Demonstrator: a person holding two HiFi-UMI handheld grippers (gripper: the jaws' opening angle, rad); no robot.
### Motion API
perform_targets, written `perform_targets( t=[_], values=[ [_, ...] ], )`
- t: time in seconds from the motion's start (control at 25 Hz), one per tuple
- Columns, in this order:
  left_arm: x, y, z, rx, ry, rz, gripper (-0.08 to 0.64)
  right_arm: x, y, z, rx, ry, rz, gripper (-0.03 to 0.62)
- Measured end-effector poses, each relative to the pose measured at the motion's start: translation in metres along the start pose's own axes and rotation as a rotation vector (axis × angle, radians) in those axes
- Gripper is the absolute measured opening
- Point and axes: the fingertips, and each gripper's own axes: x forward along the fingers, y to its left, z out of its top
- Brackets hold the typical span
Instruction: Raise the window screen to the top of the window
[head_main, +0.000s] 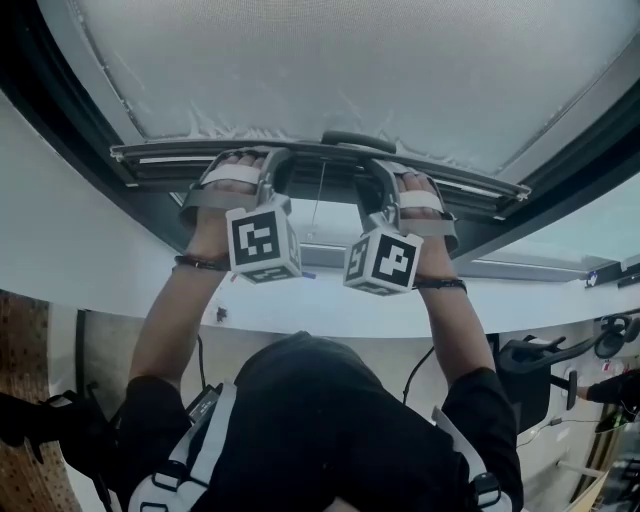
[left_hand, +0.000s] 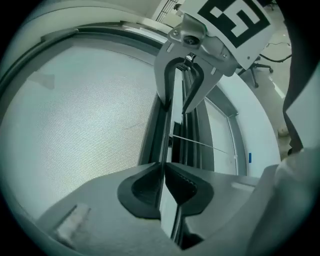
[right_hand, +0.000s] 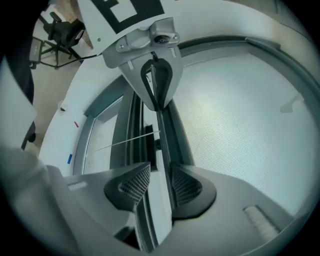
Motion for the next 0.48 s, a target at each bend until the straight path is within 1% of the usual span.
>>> perform_targets(
  t=[0.08, 0.12, 0.24, 0.4, 0.48],
  values=[
    [-0.001, 0.007, 0.002, 0.02, -0.006, -0.003, 0.029, -0.001, -0.01, 0.001, 0.014, -0.007, -0.029, 0.135],
    [-0.002, 0.011, 0.004, 0.032, -0.01, 0.008, 0.028, -0.002, -0.015, 0.002, 0.012, -0.014, -0.059, 0.124],
    [-0.015, 0.037, 0.011, 0.048, -0.023, 0.071, 0.028, -0.014, -0.042, 0.008, 0.02, -0.045, -0.16, 0.138],
    [-0.029, 0.075, 0.016, 0.067, -0.003, 0.113, 0.026, -0.027, -0.08, 0.017, 0.047, -0.072, -0.218, 0.147],
    [-0.036, 0.088, 0.02, 0.071, -0.012, 0.154, 0.026, -0.037, -0.092, 0.02, 0.064, -0.103, -0.28, 0.152]
  ],
)
